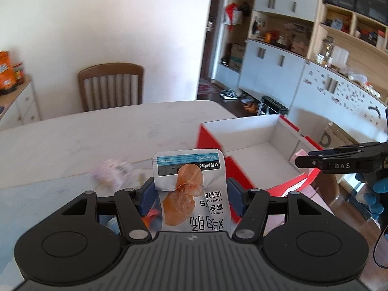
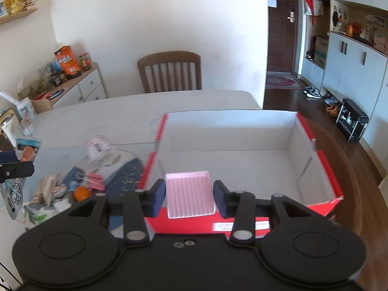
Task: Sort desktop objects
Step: 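Carry the pink tray and the snack packet over the red box with both tools, then lower the pink tray into the red box and open the right tool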
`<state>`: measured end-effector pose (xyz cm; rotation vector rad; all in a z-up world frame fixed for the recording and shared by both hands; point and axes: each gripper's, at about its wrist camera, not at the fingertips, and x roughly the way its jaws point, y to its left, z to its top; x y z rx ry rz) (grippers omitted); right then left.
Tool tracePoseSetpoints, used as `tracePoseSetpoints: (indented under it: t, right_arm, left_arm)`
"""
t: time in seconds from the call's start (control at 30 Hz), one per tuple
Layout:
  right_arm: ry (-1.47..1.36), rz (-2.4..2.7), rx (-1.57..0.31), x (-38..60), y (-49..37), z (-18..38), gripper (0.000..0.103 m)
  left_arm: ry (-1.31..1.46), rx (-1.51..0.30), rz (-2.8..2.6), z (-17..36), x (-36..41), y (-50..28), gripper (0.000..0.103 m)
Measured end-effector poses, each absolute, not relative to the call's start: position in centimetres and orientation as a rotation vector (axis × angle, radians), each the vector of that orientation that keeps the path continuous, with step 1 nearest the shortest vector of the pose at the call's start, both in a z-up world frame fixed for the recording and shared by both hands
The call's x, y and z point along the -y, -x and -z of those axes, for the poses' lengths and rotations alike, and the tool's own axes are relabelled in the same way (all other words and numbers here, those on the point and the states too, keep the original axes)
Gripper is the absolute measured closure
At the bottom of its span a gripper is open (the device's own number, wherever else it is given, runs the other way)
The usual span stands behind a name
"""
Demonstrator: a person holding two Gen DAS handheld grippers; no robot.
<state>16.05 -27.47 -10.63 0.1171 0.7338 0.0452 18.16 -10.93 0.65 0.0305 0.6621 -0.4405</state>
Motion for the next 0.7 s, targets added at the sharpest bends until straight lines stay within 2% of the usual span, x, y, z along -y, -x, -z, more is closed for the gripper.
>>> tracePoseSetpoints:
  t: [0.7]
  right_arm:
    - [-0.077, -0.004, -0.788, 35.3, -20.8, 13.3, 0.061]
  left_arm:
    - [-0.161, -0.747, 0.612, 1.8, 25.6, -27.6, 0.042]
